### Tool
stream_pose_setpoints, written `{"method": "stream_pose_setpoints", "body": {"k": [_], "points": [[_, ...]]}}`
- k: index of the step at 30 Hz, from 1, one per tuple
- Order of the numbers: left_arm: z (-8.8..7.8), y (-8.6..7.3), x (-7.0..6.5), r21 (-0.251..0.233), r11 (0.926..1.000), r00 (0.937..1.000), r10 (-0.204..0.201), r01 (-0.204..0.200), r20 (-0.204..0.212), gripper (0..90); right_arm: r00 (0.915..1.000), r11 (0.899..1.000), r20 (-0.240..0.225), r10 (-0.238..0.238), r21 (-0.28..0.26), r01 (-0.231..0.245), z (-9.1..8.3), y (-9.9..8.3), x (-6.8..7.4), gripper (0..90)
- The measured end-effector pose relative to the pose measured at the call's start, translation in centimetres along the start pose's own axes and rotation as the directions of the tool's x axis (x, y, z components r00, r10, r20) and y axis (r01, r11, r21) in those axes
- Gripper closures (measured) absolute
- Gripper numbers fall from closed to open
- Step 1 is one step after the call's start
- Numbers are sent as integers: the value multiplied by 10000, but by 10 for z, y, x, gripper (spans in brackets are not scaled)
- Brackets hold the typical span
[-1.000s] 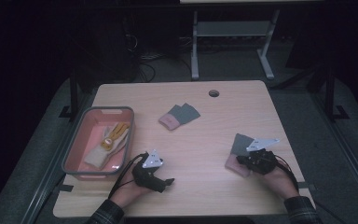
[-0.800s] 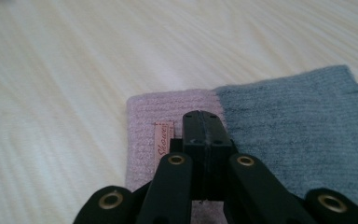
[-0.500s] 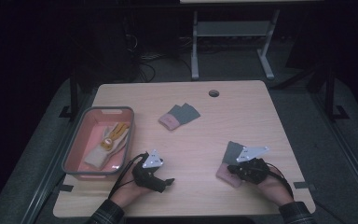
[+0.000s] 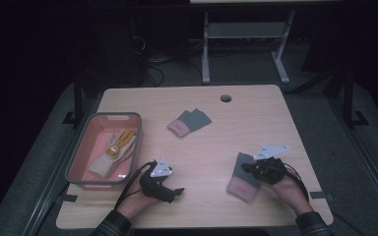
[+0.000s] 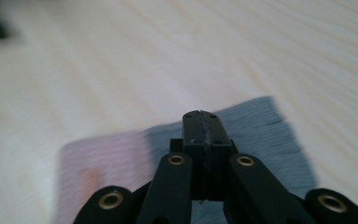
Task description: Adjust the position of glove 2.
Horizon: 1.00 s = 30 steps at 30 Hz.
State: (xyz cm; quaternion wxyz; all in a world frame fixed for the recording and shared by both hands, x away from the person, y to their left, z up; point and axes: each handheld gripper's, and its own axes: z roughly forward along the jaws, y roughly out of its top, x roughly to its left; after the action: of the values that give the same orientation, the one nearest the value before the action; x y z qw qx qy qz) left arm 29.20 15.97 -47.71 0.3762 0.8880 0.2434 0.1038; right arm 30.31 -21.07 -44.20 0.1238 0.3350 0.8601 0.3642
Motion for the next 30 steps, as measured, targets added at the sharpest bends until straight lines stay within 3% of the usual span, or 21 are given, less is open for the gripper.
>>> {"method": "stream_pose_setpoints", "body": {"k": [1, 8, 14, 16, 22, 30], "points": [[0, 0, 0, 20, 10000, 10000, -3, 3, 7, 126, 9997, 9998, 163, 200, -63, -199, 6, 4, -12, 900], [0, 0, 0, 53, 10000, 10000, 19, -19, 17, 126, 9976, 9982, 363, 591, -19, -591, 22, 12, -31, 900], [0, 0, 0, 50, 10000, 10000, 17, -18, 16, 126, 9975, 9980, 381, 588, 226, -597, 34, 14, -33, 900], [0, 0, 0, 49, 10000, 10000, 18, -18, 16, 126, 9987, 9973, 297, 417, 600, -434, 42, 13, -30, 900], [0, 1, 0, 59, 10000, 10000, 20, -20, 25, 126, 9999, 9982, -21, 123, 595, -122, 45, 15, -20, 900], [0, 1, 0, 63, 10000, 10000, 23, -23, 25, 126, 9972, 9968, -612, -423, 651, 463, 51, 21, 5, 900]]}}
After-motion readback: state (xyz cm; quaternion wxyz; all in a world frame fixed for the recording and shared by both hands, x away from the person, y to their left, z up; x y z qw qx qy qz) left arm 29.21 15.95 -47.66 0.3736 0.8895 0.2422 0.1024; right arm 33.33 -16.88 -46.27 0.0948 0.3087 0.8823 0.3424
